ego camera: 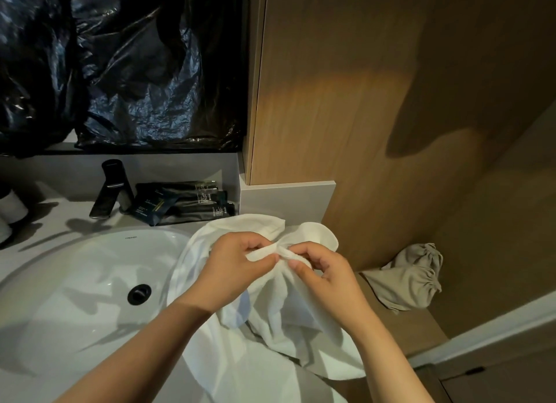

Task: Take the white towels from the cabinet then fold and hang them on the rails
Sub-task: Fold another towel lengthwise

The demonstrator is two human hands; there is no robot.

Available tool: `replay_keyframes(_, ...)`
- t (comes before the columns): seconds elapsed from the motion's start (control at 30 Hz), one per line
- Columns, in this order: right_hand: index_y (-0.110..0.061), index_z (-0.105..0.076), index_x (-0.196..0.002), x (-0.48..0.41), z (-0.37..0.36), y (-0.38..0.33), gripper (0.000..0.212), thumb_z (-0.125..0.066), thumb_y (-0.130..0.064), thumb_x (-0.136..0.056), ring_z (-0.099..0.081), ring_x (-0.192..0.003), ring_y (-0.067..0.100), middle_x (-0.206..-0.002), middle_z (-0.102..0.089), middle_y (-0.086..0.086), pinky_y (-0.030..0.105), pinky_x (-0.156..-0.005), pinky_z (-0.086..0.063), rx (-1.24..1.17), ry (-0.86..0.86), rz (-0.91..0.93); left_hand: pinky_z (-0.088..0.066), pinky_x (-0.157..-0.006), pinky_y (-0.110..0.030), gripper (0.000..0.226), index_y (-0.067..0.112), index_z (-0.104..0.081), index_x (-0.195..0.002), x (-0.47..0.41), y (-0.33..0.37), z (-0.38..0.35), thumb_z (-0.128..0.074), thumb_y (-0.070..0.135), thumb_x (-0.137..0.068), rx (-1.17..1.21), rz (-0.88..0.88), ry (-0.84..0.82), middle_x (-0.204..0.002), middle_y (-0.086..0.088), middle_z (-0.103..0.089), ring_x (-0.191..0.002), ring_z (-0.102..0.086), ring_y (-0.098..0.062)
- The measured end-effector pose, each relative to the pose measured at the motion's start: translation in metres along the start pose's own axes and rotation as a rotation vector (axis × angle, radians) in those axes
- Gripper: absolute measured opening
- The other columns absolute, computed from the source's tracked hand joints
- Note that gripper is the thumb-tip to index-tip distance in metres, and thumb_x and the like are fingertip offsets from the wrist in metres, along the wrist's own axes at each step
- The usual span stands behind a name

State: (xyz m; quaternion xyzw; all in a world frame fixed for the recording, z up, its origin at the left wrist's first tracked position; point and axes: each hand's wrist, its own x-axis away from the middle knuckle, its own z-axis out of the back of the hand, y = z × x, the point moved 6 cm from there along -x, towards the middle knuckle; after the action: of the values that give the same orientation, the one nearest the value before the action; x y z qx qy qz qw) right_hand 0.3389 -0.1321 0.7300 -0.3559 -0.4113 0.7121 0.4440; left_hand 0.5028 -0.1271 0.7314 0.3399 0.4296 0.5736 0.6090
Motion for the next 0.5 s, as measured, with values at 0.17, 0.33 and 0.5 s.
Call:
replay_keyframes(0.17, -0.026, -0.058, -0.069, 0.002, 0.011, 0.001, 0.020, -0.069, -0.021, -0.085, -0.047, -0.062, 0.007, -0.068, -0.054, -0.009, 0.019, -0.058, -0.039, -0.076, -0.026, -0.067, -0.045, -0.062, -0.009, 0.006, 0.015, -0.076, -0.076, -0.009, 0.003, 0.017, -0.075, 0.010, -0.079, -0.051, -0.031, 0.057, -0.073, 0.005, -0.072, -0.074, -0.065, -0.006)
replay_keyframes(0.33, -0.021, -0.055, -0.064, 0.002, 0.036, -0.007, 0.022, -0.067, -0.028, -0.081, -0.047, -0.059, 0.007, -0.063, -0.053, -0.006, 0.020, -0.056, -0.037, -0.056, 0.010, -0.025, -0.047, -0.064, -0.020, 0.002, 0.014, -0.076, -0.080, -0.030, 0.001, 0.050, -0.075, 0.014, -0.080, -0.165, -0.018, 0.200, -0.074, 0.001, -0.072, -0.070, -0.063, -0.011)
replay_keyframes(0.5, -0.010, -0.058, -0.070, 0.004, 0.058, 0.000, 0.028, -0.073, -0.028, -0.086, -0.052, -0.062, 0.009, -0.067, -0.059, 0.003, 0.022, -0.056, -0.041, 0.025, 0.105, -0.048, -0.040, -0.060, -0.017, 0.005, 0.020, -0.074, -0.079, -0.040, -0.011, 0.066, -0.073, 0.017, -0.082, -0.213, 0.020, 0.241, -0.073, 0.010, -0.069, -0.070, -0.061, -0.004)
